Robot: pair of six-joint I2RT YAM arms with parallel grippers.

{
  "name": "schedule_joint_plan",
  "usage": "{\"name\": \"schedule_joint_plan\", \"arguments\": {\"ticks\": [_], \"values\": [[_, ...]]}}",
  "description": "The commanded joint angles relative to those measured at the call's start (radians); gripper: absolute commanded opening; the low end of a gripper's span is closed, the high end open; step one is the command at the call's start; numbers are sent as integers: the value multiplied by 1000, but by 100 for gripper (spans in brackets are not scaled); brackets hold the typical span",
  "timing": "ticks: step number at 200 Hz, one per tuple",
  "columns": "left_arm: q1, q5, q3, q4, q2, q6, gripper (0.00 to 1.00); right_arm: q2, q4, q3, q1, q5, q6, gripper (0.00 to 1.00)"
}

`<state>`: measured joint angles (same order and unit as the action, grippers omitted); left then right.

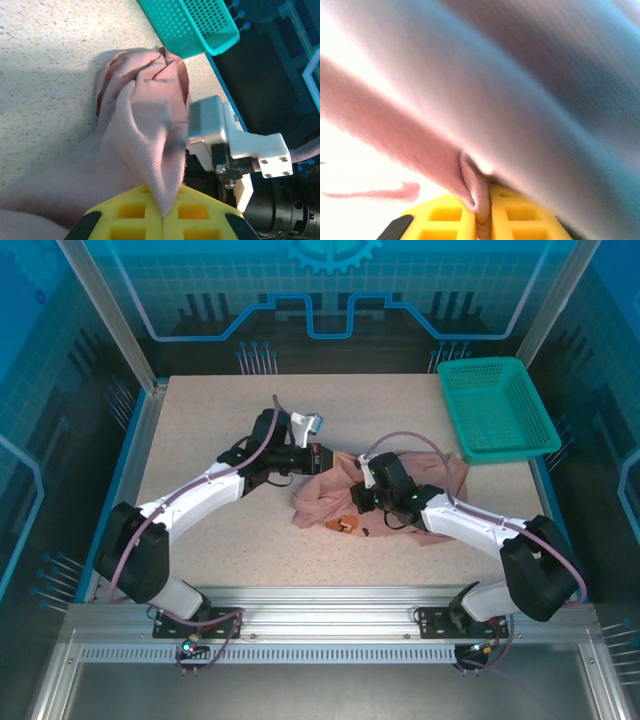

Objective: Fold the inside-out t-shirt

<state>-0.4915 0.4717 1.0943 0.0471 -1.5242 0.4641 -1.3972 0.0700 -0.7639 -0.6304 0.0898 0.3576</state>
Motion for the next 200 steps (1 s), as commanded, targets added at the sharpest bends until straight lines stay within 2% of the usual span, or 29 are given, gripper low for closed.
{"name": "schedule_joint_plan", "arguments": {"ticks": [1, 34, 60, 108, 152, 200], "values": [[39, 35, -5, -66, 59, 49, 0, 42, 130, 83, -8, 65, 67, 16], [41, 50, 11, -61, 52, 42, 0, 119, 128, 120, -9, 27, 35, 28], [41, 64, 13, -64, 48, 42, 0, 194, 65, 123, -13, -70, -36, 36], [41, 69, 12, -56, 54, 39, 0, 242, -29, 64, -67, -162, -122, 39], [40, 76, 13, -56, 56, 38, 0, 86, -6, -71, -66, -130, -160, 34], [39, 75, 16, -40, 63, 23, 0, -36, 15, -124, -39, -129, -195, 18]]}}
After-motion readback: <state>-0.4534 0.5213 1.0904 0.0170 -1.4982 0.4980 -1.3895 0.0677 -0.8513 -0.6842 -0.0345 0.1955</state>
